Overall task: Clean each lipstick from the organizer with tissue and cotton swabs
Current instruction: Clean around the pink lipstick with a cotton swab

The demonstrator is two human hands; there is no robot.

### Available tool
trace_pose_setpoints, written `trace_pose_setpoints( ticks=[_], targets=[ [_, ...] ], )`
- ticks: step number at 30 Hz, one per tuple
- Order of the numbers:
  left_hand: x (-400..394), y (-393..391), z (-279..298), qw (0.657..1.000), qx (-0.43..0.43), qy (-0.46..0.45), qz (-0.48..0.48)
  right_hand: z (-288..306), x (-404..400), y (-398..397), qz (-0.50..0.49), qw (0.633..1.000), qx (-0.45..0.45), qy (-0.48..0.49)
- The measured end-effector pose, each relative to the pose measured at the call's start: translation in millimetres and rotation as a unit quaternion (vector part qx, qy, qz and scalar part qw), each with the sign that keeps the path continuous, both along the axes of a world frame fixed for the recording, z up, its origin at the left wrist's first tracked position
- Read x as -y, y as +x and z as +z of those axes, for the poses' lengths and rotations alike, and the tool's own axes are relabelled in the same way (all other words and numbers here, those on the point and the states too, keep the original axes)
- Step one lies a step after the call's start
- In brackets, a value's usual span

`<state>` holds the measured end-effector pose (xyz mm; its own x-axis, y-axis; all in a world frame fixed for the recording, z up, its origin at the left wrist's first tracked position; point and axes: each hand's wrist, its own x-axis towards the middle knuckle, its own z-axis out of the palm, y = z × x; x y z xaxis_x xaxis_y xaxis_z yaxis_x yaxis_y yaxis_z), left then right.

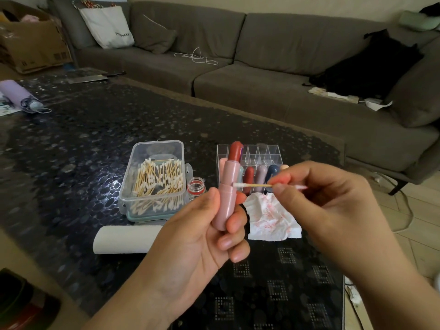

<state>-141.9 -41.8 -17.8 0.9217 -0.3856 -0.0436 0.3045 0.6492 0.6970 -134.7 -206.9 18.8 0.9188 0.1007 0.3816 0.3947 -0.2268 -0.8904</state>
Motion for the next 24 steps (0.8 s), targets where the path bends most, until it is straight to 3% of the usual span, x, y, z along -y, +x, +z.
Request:
trace_pose_setpoints(
  ticks=[4, 8, 20, 24],
  targets=[
    [0.4, -1.1, 0.2, 1.000, 0.004, 0.000, 0.002, -2.8, 2.4, 3.6, -0.032, 0.999, 0.030, -0.016],
    [0.0, -1.3, 0.5, 1.000, 0.012, 0.007, 0.002, -2.7, 0.4, 2.4, 0.005, 0.999, 0.021, -0.023],
    [1.9, -3.6, -2.2, 0.997, 0.034, 0.063, 0.042, -4.2, 1.5, 5.1, -0.031, 0.997, 0.045, -0.046],
    [4.1, -4.4, -1.2, 0.994, 0.053, 0.077, 0.049, -2.9, -0.5, 3.0, -0.002, 0.997, 0.050, -0.059]
  ],
)
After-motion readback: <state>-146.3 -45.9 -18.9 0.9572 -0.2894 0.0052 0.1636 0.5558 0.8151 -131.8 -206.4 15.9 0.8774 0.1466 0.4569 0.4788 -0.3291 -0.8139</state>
